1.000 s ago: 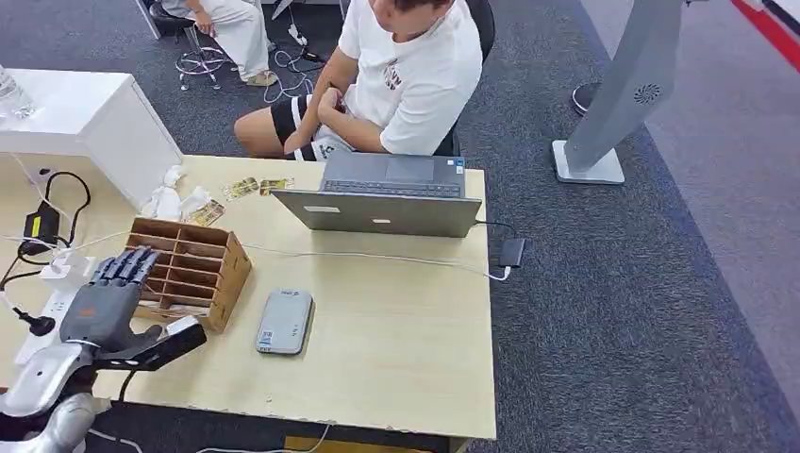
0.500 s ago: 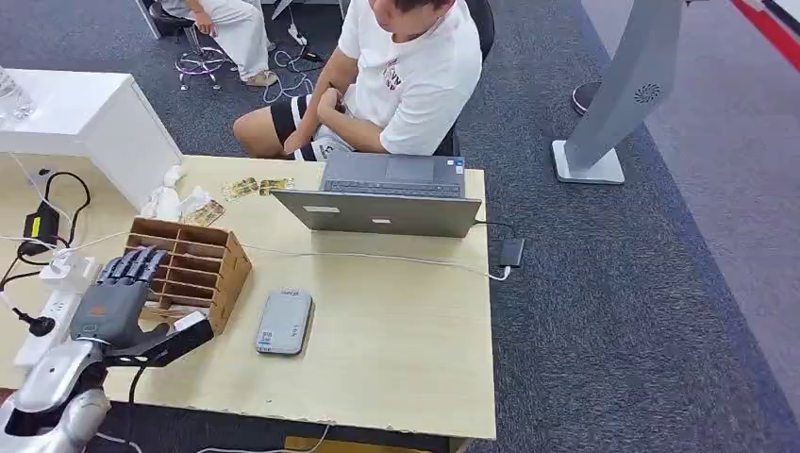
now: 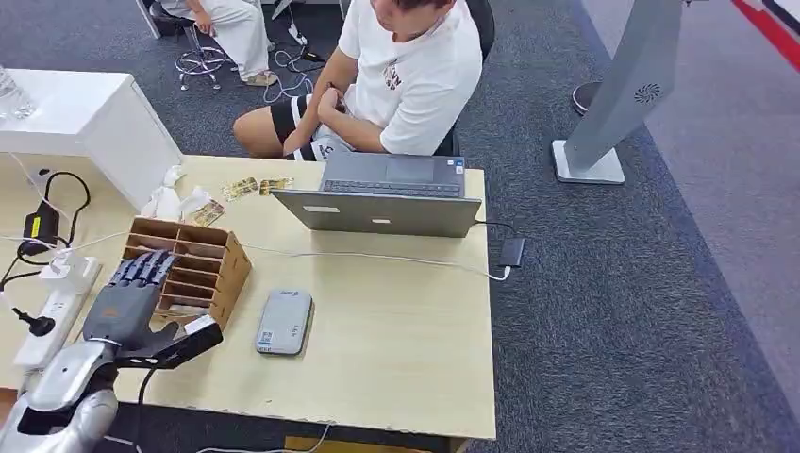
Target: Pass the card to the sensor for recognition and then transmit it.
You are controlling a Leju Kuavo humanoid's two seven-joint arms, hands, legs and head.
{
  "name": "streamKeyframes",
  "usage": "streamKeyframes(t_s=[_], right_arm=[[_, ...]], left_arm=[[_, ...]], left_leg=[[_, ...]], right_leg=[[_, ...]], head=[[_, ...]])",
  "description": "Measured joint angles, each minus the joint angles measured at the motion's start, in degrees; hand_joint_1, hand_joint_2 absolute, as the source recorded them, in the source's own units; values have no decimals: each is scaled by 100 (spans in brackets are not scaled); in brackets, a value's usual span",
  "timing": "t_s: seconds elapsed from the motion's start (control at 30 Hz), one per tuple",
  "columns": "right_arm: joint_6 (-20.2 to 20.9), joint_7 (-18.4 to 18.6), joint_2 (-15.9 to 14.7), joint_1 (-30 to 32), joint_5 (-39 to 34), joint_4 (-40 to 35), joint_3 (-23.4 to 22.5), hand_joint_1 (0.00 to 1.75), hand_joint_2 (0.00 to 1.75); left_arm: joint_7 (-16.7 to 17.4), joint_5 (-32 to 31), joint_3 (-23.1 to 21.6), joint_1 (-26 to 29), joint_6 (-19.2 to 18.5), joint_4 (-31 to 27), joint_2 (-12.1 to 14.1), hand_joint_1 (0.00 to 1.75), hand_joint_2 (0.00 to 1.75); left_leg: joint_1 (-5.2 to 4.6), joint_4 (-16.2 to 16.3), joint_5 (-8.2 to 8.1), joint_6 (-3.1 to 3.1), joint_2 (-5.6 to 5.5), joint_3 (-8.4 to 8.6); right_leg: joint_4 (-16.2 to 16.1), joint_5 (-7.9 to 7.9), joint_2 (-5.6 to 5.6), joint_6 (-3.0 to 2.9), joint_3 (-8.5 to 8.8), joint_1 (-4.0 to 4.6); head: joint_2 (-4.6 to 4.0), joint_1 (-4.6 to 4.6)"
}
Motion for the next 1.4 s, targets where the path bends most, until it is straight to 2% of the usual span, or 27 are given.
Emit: streamKeyframes(t_s=[0.57,0.8,1.03,1.2,1.27,1.33,1.4], right_arm=[[0,-26,0,0,-6,0,4,0,175],[-9,-24,0,1,-44,0,4,0,175],[-39,-44,2,10,-251,2,2,0,175],[-85,-90,15,30,-413,4,-2,0,175],[-85,-120,17,37,-448,9,-4,0,175],[-83,-129,20,40,-437,11,-4,0,175],[-81,-125,17,39,-404,11,-4,0,175]], left_arm=[[0,11,-20,-34,2,87,22,175,175],[-61,129,-20,-12,190,52,24,175,175],[-72,-225,-133,282,827,-844,-50,175,175],[-72,-490,-472,554,1347,-1870,-87,175,175],[-33,-671,-593,644,1753,-2331,-76,175,175],[61,-680,-673,583,2101,-2680,-59,175,175],[112,-581,-688,439,2122,-2853,-20,175,175]], left_leg=[[0,0,0,0,0,0],[0,0,0,0,0,0],[0,0,-1,0,0,-1],[0,0,-1,0,0,-1],[0,0,-1,0,0,-1],[0,0,-1,0,-1,-2],[0,1,0,0,-5,2]], right_leg=[[0,0,1,0,0,0],[0,0,1,0,0,0],[-2,0,1,0,-1,0],[-2,0,1,0,0,0],[-2,0,0,0,-5,0],[-2,0,-3,0,-3,0],[-1,0,-6,0,-13,0]], head=[[0,0],[0,0],[-2,0],[0,0],[0,0],[-2,0],[0,-2]])
